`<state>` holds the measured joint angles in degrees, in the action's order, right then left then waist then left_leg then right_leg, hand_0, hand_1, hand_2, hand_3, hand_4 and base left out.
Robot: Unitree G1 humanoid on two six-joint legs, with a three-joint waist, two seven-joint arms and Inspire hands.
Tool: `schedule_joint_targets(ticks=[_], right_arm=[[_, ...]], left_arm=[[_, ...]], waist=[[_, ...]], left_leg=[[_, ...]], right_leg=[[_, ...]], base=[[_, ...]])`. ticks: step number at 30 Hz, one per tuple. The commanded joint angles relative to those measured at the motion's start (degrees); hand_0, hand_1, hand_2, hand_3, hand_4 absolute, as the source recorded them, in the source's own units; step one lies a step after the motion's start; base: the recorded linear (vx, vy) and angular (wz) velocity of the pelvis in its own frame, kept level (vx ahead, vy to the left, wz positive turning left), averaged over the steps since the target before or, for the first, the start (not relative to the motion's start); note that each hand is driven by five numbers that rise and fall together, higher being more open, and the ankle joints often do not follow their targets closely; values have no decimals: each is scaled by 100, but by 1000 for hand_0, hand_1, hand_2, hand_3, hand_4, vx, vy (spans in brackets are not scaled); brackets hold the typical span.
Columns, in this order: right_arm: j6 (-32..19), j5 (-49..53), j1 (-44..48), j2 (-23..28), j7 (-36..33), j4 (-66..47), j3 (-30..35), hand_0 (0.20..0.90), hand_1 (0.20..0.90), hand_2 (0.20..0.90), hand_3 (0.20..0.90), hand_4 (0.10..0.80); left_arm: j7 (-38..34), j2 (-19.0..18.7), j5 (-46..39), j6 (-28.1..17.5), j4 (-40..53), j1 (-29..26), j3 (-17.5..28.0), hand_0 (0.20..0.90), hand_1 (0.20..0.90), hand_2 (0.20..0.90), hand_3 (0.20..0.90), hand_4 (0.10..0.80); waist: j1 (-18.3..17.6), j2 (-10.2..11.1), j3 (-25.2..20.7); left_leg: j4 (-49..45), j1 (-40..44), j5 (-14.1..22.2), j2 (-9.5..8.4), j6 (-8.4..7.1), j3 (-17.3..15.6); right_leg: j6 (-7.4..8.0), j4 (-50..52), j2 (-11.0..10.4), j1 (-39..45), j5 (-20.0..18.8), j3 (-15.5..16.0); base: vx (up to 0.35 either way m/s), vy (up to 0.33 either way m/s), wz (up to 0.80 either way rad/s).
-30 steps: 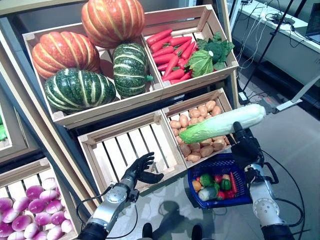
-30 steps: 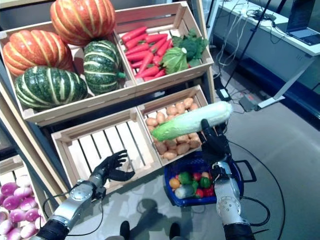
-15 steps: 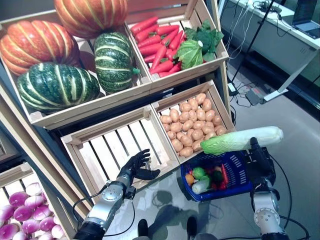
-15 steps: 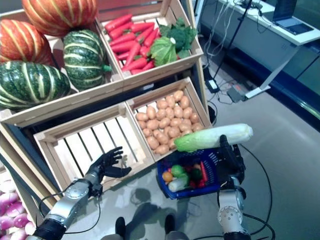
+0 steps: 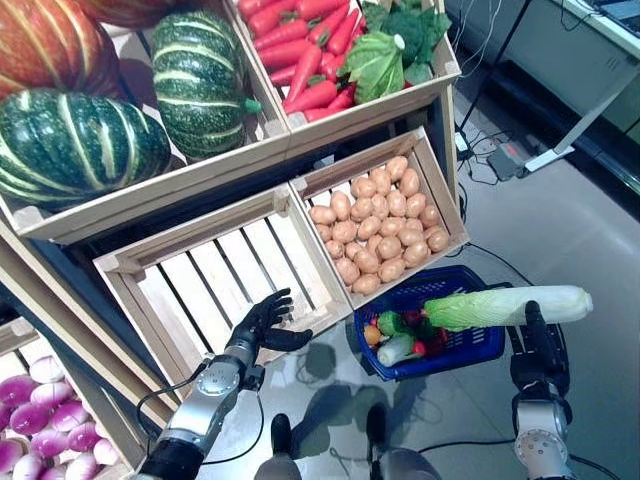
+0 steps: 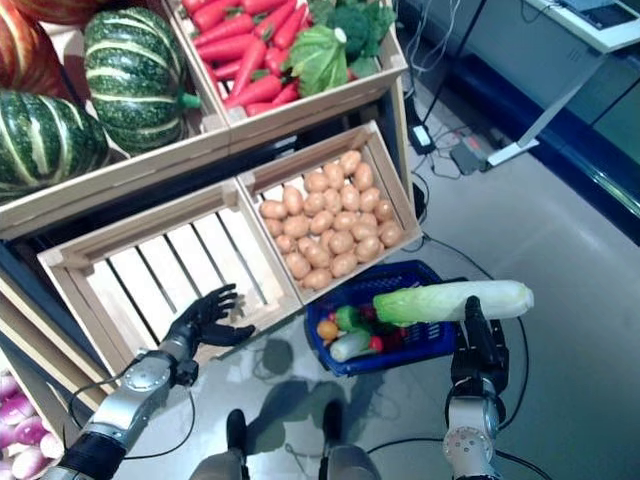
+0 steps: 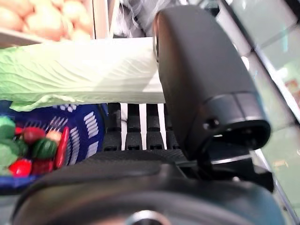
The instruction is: Put vegetables into the basket
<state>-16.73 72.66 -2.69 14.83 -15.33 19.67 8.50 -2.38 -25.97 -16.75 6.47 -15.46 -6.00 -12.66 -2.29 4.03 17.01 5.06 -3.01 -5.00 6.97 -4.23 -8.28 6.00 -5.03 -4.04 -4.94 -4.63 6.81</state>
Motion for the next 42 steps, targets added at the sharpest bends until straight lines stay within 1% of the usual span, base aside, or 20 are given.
schedule_joint_targets(ticks=[1,5,6,8,12,13,14,16,21,23,24,26,28,30,31,32,34,36,40,42], right_arm=[[-847,216,658,393,70,-404,557,300,300,300,300,400],[-939,325,1056,522,147,-243,428,300,300,300,300,400],[-1004,383,1171,555,175,-193,379,300,300,300,300,400],[-1086,455,1389,619,216,0,293,300,300,300,300,400],[-1073,446,1894,810,389,645,224,300,300,300,300,400],[-1089,435,1959,848,379,697,216,300,300,300,300,400],[-1177,373,2224,940,300,845,201,300,300,300,300,400],[-1281,323,2528,1048,210,996,138,300,300,300,300,400],[-1309,61,2922,1266,-125,1136,115,300,300,300,300,400],[-1351,42,3037,1338,-223,1188,136,300,300,300,300,400],[-1317,-67,3086,1366,-313,1197,148,300,300,300,300,400],[-1224,-159,3263,1495,-524,1333,192,300,300,300,300,400],[-1203,-184,3363,1571,-628,1425,215,300,300,300,300,400],[-1227,-300,3480,1672,-783,1563,201,300,300,300,300,400],[-1227,-356,3537,1713,-845,1600,198,300,300,300,300,400],[-1191,-439,3565,1756,-940,1625,180,300,300,300,300,400],[-1051,-588,3686,1919,-1189,1772,190,300,300,300,300,400],[-979,-620,3722,1940,-1174,1873,196,300,300,300,300,400],[-733,-590,3889,2038,-1079,1999,70,300,300,300,300,400],[-627,-455,4017,2062,-1116,1986,-22,300,300,300,300,400]], left_arm=[[-170,-273,-219,-858,379,-875,130,900,900,900,900,800],[-314,-279,-249,-1108,460,-1170,10,900,900,900,900,800],[-381,-286,-280,-1173,507,-1258,-34,900,900,900,900,800],[-414,-297,-309,-1256,560,-1439,-123,900,900,900,900,800],[-429,-273,-374,-1315,606,-1784,-289,900,900,900,900,800],[-433,-272,-377,-1320,617,-1817,-298,900,900,900,900,800],[-455,-277,-416,-1347,677,-1934,-337,900,900,900,900,800],[-482,-318,-518,-1376,814,-2054,-386,900,900,900,900,800],[-472,-393,-699,-1450,989,-2207,-421,900,900,900,900,800],[-443,-428,-726,-1479,1113,-2196,-434,900,900,900,900,800],[-401,-448,-726,-1520,1172,-2196,-431,900,900,900,900,800],[-336,-490,-770,-1599,1320,-2188,-407,900,900,900,900,800],[-312,-535,-797,-1656,1362,-2238,-415,900,900,900,900,800],[-297,-610,-839,-1742,1457,-2281,-456,900,900,900,900,800],[-293,-641,-845,-1789,1487,-2313,-452,900,900,900,900,800],[-283,-661,-866,-1860,1507,-2309,-456,900,900,900,900,800],[-227,-681,-972,-2003,1656,-2356,-421,900,900,900,900,800],[-197,-672,-964,-2042,1699,-2387,-427,900,900,900,900,800],[-236,-700,-1062,-1982,1877,-2498,-482,900,900,900,900,800],[-183,-709,-1038,-1918,1912,-2587,-530,900,900,900,900,800]], waist=[[-41,-86,318],[45,-155,705],[51,-169,808],[123,-210,999],[212,-306,1166],[223,-312,1193],[257,-339,1278],[319,-395,1279],[376,-479,1279],[422,-519,1279],[437,-538,1279],[482,-585,1279],[499,-609,1279],[531,-633,1279],[537,-641,1279],[542,-643,1279],[565,-692,1279],[572,-713,1279],[575,-741,1279],[585,-739,1279]], left_leg=[[-272,-314,173,-21,65,216],[-861,-864,239,-143,41,298],[-1167,-1092,303,-156,18,330],[-1631,-1518,380,-196,-12,479],[-2087,-2047,485,-265,-41,609],[-2143,-2107,495,-273,-43,622],[-2300,-2296,537,-291,-40,647],[-2496,-2685,585,-349,-7,745],[-2799,-3240,635,-422,42,801],[-2977,-3485,716,-445,61,826],[-2992,-3593,668,-458,73,840],[-3136,-3847,747,-478,82,840],[-3169,-4011,700,-484,95,853],[-3317,-4193,775,-501,129,862],[-3330,-4292,731,-513,148,864],[-3400,-4340,795,-516,154,854],[-3543,-4618,805,-521,179,866],[-3632,-4756,819,-520,190,865],[-3877,-5101,854,-527,206,865],[-3964,-5281,850,-550,216,866]], right_leg=[[-59,606,23,-107,206,173],[-121,1041,8,-480,316,271],[-145,1214,-13,-628,375,287],[-170,1577,-63,-923,482,322],[-185,1930,-161,-1341,586,395],[-187,1971,-178,-1388,593,407],[-194,2099,-230,-1552,621,449],[-227,2363,-296,-1946,681,472],[-215,2832,-444,-2577,738,498],[-189,3115,-521,-2868,827,480],[-187,3165,-540,-2989,791,482],[-150,3384,-609,-3298,860,443],[-157,3449,-626,-3481,830,425],[-152,3638,-665,-3726,887,378],[-162,3666,-670,-3844,844,367],[-156,3746,-678,-3914,894,345],[-159,3931,-715,-4244,870,315],[-159,4065,-729,-4408,877,295],[-155,4307,-764,-4785,843,273],[-168,4453,-746,-4962,850,260]], base=[[-148,-19,0],[-167,14,2],[-134,-2,7],[-139,-8,11],[-79,15,10],[-90,8,5],[-103,-2,3],[-99,7,3],[-53,-4,12],[-49,-39,14],[-26,-36,17],[-20,-51,15],[-36,-48,10],[-21,-51,4],[7,-34,6],[-14,-24,7],[4,-15,3],[0,-17,1],[12,-7,9],[14,-2,5]])
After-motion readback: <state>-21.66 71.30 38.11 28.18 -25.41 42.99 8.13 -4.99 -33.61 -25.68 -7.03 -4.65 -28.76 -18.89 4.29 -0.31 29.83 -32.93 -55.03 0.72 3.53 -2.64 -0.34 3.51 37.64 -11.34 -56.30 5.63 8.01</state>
